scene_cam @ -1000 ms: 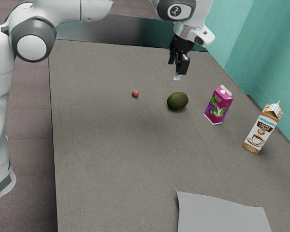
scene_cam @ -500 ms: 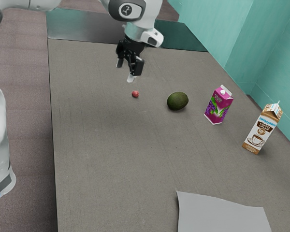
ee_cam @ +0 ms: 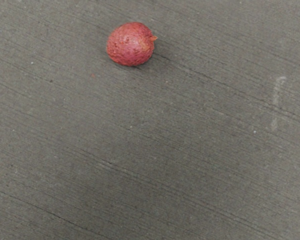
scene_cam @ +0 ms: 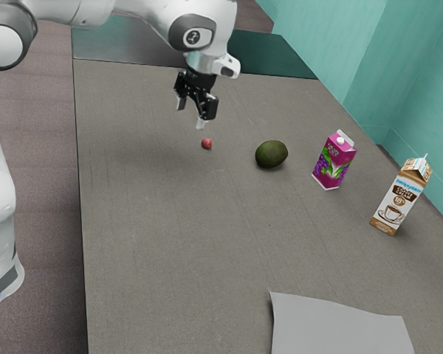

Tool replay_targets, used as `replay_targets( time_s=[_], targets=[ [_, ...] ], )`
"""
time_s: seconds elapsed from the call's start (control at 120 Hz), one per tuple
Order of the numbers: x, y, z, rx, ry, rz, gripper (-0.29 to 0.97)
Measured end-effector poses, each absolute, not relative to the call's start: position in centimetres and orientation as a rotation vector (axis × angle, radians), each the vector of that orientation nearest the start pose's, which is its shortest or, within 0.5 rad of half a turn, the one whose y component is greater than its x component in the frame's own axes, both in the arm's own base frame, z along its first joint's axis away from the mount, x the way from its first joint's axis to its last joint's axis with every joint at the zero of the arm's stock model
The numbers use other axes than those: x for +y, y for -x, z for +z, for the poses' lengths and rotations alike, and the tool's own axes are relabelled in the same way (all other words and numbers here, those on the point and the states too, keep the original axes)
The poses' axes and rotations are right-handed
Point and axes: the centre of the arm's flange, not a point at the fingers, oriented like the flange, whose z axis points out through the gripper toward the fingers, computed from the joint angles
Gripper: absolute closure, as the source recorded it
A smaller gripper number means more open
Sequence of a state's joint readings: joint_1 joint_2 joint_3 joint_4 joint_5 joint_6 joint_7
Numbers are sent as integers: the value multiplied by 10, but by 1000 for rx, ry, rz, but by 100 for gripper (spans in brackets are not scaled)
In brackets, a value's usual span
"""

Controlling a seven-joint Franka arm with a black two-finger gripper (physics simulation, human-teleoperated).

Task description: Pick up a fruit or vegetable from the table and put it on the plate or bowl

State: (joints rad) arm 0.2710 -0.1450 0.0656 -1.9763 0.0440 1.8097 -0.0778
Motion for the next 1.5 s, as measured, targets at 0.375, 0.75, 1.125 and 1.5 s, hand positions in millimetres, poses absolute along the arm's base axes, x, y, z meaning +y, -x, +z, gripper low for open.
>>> replay_targets(
  time_s=[0.375, 0.75, 1.125, 1.5],
  targets=[
    [164, -476, 523, -520, 3055, -20, 0],
    [228, -477, 519, -557, 3010, -51, 0],
    [202, -524, 480, -373, 3077, 25, 0],
    [237, -517, 452, -426, 3109, 89, 0]
  ],
)
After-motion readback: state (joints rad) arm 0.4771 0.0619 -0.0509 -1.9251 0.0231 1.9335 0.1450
